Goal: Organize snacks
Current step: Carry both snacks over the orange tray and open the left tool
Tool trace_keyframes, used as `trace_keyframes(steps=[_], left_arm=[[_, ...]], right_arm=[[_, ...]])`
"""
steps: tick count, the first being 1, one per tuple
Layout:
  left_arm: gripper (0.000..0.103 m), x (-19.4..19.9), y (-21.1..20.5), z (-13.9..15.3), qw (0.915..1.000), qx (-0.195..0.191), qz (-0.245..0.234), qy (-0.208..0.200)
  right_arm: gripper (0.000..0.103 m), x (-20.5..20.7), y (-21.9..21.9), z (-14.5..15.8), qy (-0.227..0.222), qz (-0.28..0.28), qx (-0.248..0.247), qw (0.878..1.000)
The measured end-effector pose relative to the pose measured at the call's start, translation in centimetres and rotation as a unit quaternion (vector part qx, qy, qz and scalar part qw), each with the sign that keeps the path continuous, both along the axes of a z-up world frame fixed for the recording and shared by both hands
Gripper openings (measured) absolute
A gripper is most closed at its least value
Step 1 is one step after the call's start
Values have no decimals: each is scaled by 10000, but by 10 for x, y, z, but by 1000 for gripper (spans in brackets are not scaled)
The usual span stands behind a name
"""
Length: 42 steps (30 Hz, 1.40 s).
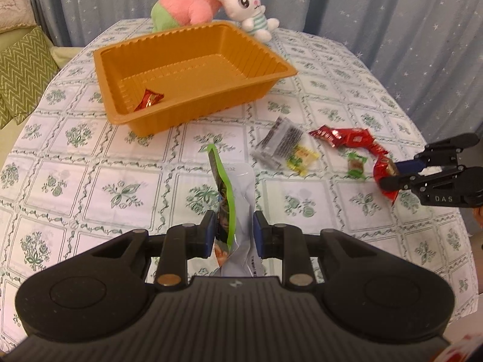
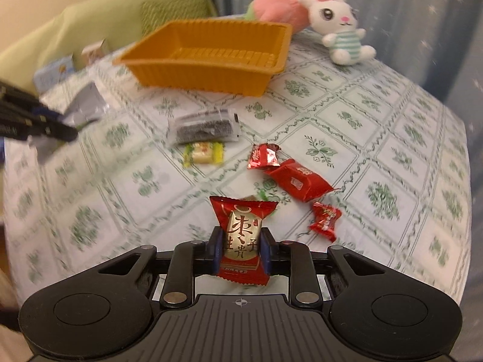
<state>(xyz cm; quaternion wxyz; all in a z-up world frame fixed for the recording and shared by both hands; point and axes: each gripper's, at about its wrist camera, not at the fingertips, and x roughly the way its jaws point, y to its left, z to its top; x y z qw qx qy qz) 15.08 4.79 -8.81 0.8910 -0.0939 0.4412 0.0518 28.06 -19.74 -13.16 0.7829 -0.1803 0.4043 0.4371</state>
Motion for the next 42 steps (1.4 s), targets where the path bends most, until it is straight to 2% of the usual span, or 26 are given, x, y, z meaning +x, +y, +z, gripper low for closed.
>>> trace_keyframes(steps=[4, 9, 19, 29, 42], left_arm=[[23, 3, 0, 13, 9998, -60, -43, -162], [23, 12, 2, 29, 9993, -18, -130, -352], [23, 42, 31, 52, 9984, 39, -55, -560], [23, 86, 70, 62, 9975, 124, 60, -690], [23, 156, 120, 41, 9984, 14, 289, -481]], right_arm=[[26, -6, 5, 18, 358, -300, 383, 9982], [26, -8, 27, 39, 560, -452, 757, 9945], [26, 6, 84, 73, 398, -420, 1159, 9916], [26, 44, 133, 83, 264, -633, 1322, 9889], [26, 110, 186, 69, 358, -1296, 1353, 9816]])
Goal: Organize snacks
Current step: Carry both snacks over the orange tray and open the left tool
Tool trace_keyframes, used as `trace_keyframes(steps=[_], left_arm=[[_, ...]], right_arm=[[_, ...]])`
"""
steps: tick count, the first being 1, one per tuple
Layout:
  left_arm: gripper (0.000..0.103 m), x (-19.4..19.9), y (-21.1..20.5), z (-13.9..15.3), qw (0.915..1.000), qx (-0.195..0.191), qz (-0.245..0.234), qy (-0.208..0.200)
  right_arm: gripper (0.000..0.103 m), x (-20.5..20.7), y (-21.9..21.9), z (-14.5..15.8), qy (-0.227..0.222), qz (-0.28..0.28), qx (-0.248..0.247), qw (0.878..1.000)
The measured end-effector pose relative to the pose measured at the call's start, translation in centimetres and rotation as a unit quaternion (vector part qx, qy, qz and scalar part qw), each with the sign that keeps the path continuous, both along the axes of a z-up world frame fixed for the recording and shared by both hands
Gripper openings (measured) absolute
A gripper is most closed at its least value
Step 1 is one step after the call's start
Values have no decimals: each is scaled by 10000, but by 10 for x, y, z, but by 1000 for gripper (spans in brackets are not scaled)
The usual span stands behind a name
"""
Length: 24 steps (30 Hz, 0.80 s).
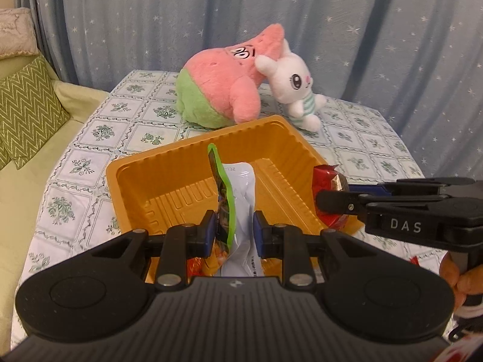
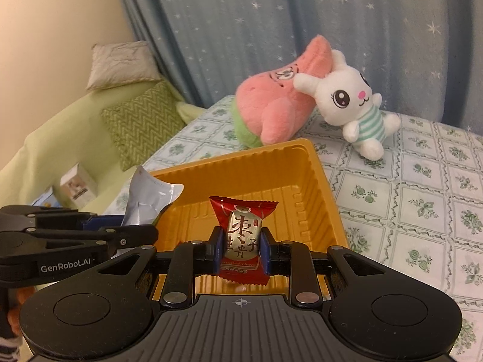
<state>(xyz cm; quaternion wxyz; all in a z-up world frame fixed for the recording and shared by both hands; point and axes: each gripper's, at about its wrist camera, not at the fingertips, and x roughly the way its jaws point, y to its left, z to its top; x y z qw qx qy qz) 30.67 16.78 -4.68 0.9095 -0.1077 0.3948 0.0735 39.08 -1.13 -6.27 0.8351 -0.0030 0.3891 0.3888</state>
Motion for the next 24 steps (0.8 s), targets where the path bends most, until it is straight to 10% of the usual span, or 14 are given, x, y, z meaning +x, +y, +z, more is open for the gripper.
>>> trace_keyframes(steps=[24], left_arm=[[23, 69, 22, -52, 9978, -428, -16, 507]], right_arm=[[26, 40, 24, -41, 419, -496, -341, 9973]])
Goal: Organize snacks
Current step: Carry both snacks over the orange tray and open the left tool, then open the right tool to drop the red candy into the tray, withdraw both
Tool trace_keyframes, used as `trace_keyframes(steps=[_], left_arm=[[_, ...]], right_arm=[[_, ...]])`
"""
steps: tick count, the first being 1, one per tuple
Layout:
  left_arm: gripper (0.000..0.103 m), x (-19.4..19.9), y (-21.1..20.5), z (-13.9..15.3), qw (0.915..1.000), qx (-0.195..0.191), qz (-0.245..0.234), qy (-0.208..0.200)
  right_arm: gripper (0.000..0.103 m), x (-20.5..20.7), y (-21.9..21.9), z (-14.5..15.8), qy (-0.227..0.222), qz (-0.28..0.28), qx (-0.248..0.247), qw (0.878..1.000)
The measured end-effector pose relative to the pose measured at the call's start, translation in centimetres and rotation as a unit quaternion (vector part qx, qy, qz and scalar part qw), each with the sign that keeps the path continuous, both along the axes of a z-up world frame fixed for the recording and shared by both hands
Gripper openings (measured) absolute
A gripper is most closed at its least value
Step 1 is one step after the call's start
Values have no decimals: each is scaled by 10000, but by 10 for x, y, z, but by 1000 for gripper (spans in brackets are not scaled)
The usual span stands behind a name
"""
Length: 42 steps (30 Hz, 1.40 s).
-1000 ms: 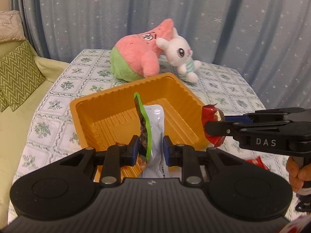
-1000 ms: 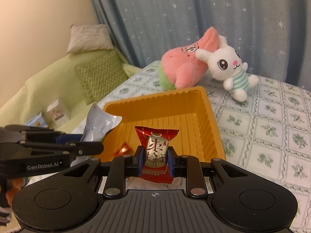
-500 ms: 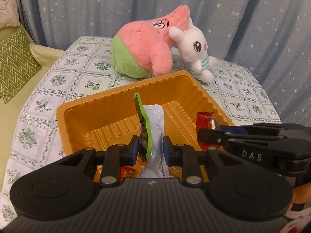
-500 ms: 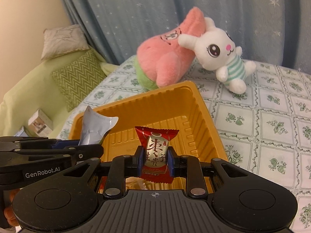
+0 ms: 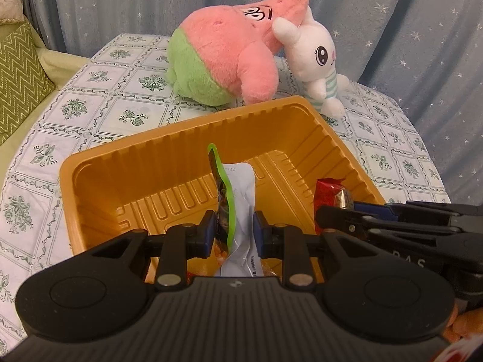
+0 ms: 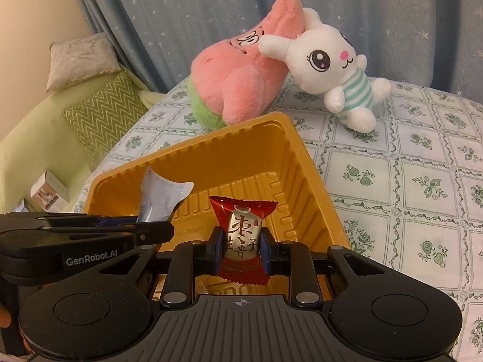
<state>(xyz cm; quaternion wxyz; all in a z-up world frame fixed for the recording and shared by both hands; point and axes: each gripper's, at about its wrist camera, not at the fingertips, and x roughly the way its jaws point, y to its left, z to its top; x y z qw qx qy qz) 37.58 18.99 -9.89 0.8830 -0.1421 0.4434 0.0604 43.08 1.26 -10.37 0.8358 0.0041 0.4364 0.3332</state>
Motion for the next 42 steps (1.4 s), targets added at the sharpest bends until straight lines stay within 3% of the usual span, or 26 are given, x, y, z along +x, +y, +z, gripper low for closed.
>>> trace_keyframes(steps=[5, 17, 25, 26, 27, 29, 34, 42], left_arm=[[30, 0, 4, -1, 10000, -66, 49, -49], [34, -12, 14, 5, 9999, -51, 73, -69], [55, -20, 18, 12, 9998, 93, 102, -141], [62, -22, 18, 13, 9998, 108, 104, -151], [66, -24, 18, 14, 9997, 135, 108, -185], [72, -29, 16, 18, 9994, 210, 99, -250], [83, -44, 12, 25, 9984, 436, 137, -342], [97, -72, 4, 39, 9960, 647, 315, -522]], right_arm=[[26, 1, 1, -2, 34, -2, -8, 10000], [26, 3, 9, -5, 70, 70, 1, 10000], [26, 2, 18, -3, -91, 134, 119, 9998], [30, 2, 19, -2, -122, 113, 83, 9998], [43, 1, 19, -1, -156, 87, 48, 9998], [58, -2, 15, 0, -237, 27, 89, 9997], [60, -8, 4, 3, -202, -26, 53, 9998], [73, -32, -19, 16, -342, -64, 131, 9993]])
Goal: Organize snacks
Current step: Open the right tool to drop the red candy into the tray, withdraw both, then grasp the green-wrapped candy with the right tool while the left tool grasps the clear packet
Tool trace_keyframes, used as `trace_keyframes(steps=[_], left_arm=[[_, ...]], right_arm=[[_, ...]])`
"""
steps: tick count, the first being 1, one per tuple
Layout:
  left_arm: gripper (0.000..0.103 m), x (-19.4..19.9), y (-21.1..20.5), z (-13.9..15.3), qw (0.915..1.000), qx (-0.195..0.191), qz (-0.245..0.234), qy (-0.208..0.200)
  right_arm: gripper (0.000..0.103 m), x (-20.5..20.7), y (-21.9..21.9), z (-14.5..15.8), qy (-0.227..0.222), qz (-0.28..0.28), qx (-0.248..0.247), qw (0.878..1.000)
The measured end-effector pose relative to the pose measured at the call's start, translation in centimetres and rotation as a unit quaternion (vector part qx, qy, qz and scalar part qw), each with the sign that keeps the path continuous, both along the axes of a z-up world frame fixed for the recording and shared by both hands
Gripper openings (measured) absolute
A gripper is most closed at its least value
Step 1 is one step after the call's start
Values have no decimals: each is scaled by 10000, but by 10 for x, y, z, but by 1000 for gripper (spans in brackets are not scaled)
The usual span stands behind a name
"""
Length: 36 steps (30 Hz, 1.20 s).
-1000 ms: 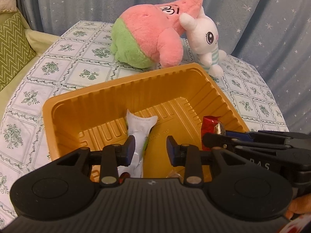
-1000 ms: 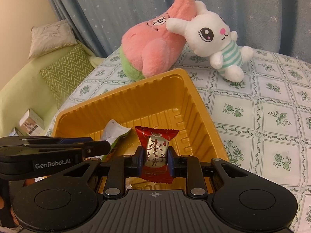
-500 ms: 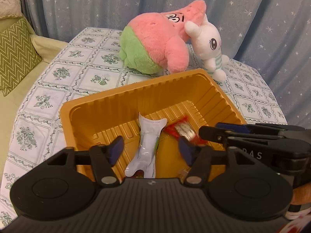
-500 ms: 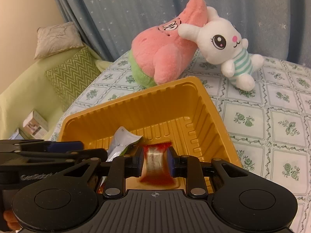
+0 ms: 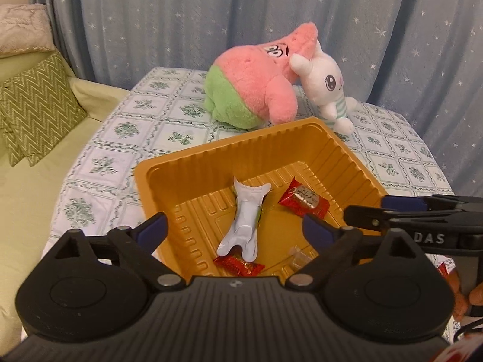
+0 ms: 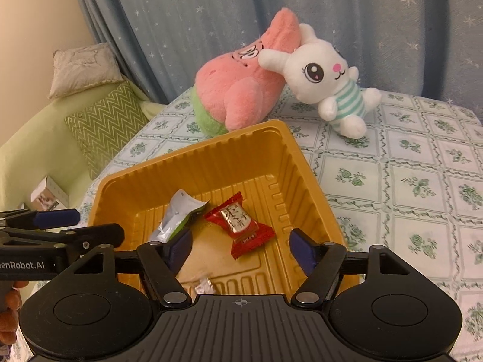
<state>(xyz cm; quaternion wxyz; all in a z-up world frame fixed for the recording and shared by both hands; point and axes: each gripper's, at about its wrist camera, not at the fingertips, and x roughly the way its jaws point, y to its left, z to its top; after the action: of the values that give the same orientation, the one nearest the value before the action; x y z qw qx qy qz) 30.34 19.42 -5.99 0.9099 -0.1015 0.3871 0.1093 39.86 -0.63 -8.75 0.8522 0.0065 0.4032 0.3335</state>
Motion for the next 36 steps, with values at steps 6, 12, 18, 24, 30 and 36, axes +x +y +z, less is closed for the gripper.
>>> trace_keyframes(steps=[6, 12, 18, 24, 30, 36], left_arm=[[98, -31, -12, 14, 9999, 35, 45, -155], [97, -64, -34, 25, 9998, 173, 23, -113], [93, -98, -64, 26, 9998, 152, -130, 8], [92, -130, -91, 22, 9997, 89, -207, 61], [86, -157, -119, 15, 9993, -7, -346, 128], [84, -173, -144, 8, 9986, -93, -482, 198]], right_arm=[[76, -29, -25, 10, -68, -45, 150, 9999], [77, -61, -52, 20, -101, -90, 228, 9996], [77, -94, -81, 29, -162, -135, 281, 9994], [78, -129, -111, 31, -152, -142, 239, 9995], [78, -160, -141, 27, -115, -121, 142, 9998], [78, -181, -166, 22, -90, -147, 54, 9998]])
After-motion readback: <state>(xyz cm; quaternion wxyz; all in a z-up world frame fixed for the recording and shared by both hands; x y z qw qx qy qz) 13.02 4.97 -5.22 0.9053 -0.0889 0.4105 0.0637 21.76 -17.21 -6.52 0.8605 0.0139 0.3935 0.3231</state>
